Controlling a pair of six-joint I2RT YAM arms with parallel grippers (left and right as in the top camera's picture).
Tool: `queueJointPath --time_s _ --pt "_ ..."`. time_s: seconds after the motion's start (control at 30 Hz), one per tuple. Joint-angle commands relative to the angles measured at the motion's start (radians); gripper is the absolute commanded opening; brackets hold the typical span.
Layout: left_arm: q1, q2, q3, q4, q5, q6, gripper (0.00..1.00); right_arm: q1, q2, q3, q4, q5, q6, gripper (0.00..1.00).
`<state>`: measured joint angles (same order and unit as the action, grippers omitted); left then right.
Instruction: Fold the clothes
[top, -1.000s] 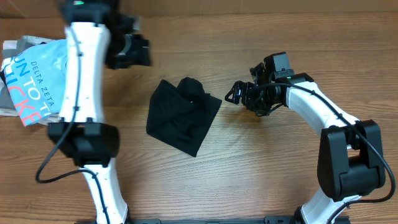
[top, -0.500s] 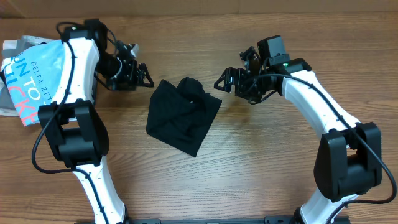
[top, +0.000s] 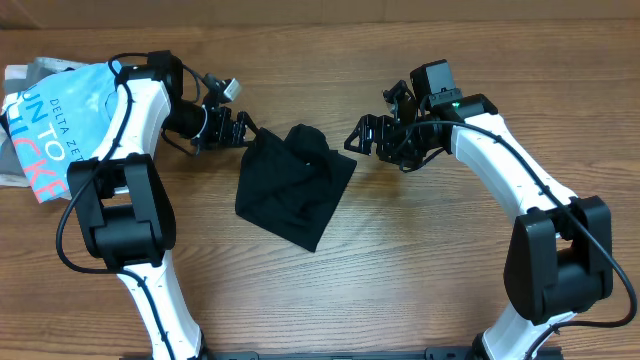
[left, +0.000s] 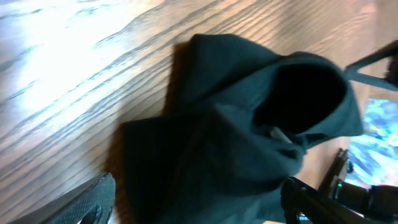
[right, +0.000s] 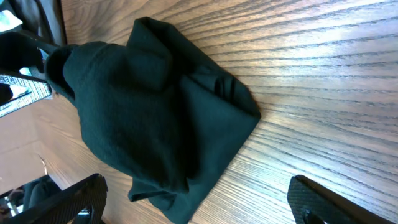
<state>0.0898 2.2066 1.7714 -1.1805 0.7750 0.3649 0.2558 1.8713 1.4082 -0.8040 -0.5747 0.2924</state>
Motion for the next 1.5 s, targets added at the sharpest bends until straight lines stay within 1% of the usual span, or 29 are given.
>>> queueJointPath --time_s 0.0,0.13,0.17,0.23,0.3,0.4,0.43,0.53,0.6,0.7,0.8,0.87,0.9,0.97,1.0,1.13,1.23,1.3,1.33,1.37,1.4,1.43,1.47 --pt "-0.027 -0.003 -0.016 -0.010 0.061 0.054 0.87 -0.002 -0.005 0.020 0.005 0.006 -0.012 0.97" --pt "-0.045 -0.003 -0.016 -0.044 0.061 0.062 0.82 -0.002 -0.005 0.020 0.004 0.006 -0.012 0.97" --pt "-0.050 -0.003 -0.016 -0.053 0.061 0.062 0.80 -0.002 -0.005 0.020 0.004 0.006 -0.012 0.97" --pt "-0.056 -0.003 -0.016 -0.076 0.065 0.063 0.73 -0.002 -0.005 0.020 0.004 0.010 -0.012 0.97" --pt "-0.060 -0.003 -0.016 -0.098 0.073 0.069 0.60 -0.002 -0.005 0.020 0.004 0.019 -0.012 0.97" --pt "-0.065 -0.003 -0.016 -0.146 0.110 0.122 0.33 -0.002 -0.005 0.020 0.002 0.032 -0.011 0.97" --pt "-0.067 -0.003 -0.016 -0.165 0.128 0.144 0.27 -0.002 -0.005 0.020 0.001 0.043 -0.011 0.97" --pt "-0.069 -0.003 -0.016 -0.225 0.176 0.202 0.15 -0.003 -0.005 0.020 0.002 0.074 -0.011 0.97" --pt "-0.071 -0.003 -0.016 -0.265 0.198 0.240 0.04 -0.003 -0.005 0.020 0.005 0.093 -0.011 0.97" --pt "-0.082 -0.003 -0.016 -0.360 0.221 0.338 0.04 -0.003 -0.005 0.020 0.009 0.096 -0.011 0.96" --pt "-0.103 -0.003 -0.016 -0.426 0.220 0.402 0.04 -0.003 -0.005 0.020 0.010 0.097 -0.011 0.96" --pt "-0.119 -0.003 -0.016 -0.446 0.220 0.419 0.04 -0.003 -0.005 0.020 0.013 0.097 -0.008 0.96" --pt "-0.129 -0.003 -0.016 -0.452 0.220 0.421 0.06 -0.003 -0.005 0.020 0.016 0.097 -0.007 0.96" --pt "-0.152 -0.003 -0.016 -0.463 0.217 0.421 0.22 -0.003 -0.005 0.020 0.023 0.097 -0.007 0.96" --pt "-0.166 -0.003 -0.016 -0.470 0.212 0.421 0.26 -0.003 -0.005 0.020 0.026 0.097 -0.006 0.96" --pt "-0.209 -0.003 -0.016 -0.501 0.174 0.420 0.30 -0.011 -0.005 0.020 0.035 0.097 0.001 0.96" --pt "-0.230 -0.003 -0.016 -0.511 0.142 0.412 0.29 -0.028 -0.005 0.020 0.035 0.096 0.020 0.96" --pt "-0.242 -0.003 -0.016 -0.511 0.140 0.400 0.26 -0.041 -0.005 0.020 0.036 0.096 0.027 0.96" --pt "-0.248 -0.003 -0.016 -0.511 0.136 0.390 0.27 -0.050 -0.005 0.020 0.038 0.096 0.027 0.96" --pt "-0.253 -0.003 -0.016 -0.511 0.134 0.389 0.30 -0.060 -0.005 0.020 0.040 0.096 0.029 0.96" --pt "-0.255 -0.003 -0.016 -0.511 0.134 0.389 0.36 -0.068 -0.005 0.020 0.041 0.096 0.036 0.96" --pt "-0.261 -0.003 -0.016 -0.510 0.135 0.389 0.45 -0.079 -0.005 0.020 0.043 0.096 0.049 0.96" --pt "-0.264 -0.003 -0.016 -0.511 0.134 0.389 0.58 -0.090 -0.005 0.020 0.043 0.094 0.056 0.96"
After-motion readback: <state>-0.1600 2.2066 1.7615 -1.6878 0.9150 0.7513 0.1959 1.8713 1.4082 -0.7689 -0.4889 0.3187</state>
